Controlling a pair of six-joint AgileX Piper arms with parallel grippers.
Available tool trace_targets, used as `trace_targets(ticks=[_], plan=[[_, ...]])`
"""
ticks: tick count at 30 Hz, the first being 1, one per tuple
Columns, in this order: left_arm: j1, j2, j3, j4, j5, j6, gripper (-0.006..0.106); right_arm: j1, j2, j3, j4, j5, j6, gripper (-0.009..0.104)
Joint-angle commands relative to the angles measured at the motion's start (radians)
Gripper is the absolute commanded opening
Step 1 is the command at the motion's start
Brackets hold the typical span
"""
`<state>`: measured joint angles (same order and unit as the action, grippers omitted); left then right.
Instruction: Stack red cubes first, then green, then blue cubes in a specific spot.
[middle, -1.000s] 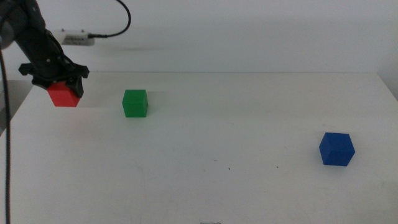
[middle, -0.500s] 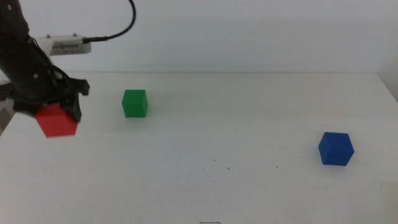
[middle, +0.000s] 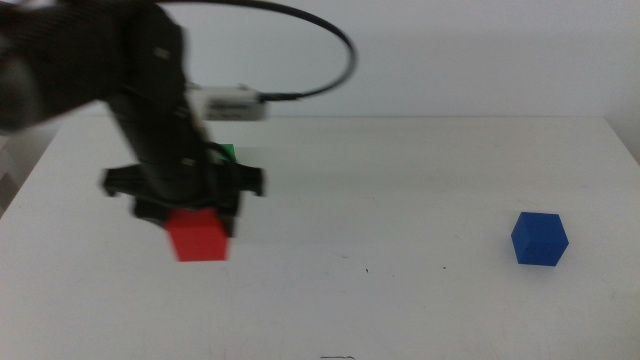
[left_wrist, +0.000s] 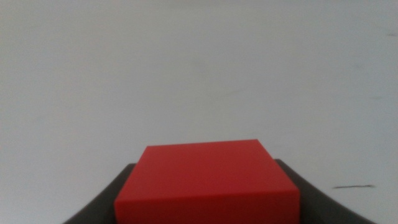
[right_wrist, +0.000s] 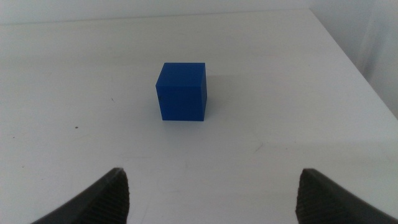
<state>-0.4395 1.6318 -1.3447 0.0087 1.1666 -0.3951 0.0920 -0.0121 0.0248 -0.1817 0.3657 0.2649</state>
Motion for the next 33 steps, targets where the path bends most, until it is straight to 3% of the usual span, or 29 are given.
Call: trace_targets(ticks=[1, 10, 33], plan=[[-0.054, -0.004, -0.043, 0.008, -0.056, -0.053, -0.001, -0.008, -0.015, -0.008, -0.024, -0.046, -0.013, 0.094], [-0.202, 0.132, -0.088, 0.008, -0.242, -0.152, -0.001, -0.008, -0.015, -0.008, -0.024, -0.046, -0.013, 0.094], [-0.259, 0.36, -0.25, -0.046, -0.32, -0.157, -0.001, -0.008, -0.015, -0.008, -0.024, -0.046, -0.013, 0.094]])
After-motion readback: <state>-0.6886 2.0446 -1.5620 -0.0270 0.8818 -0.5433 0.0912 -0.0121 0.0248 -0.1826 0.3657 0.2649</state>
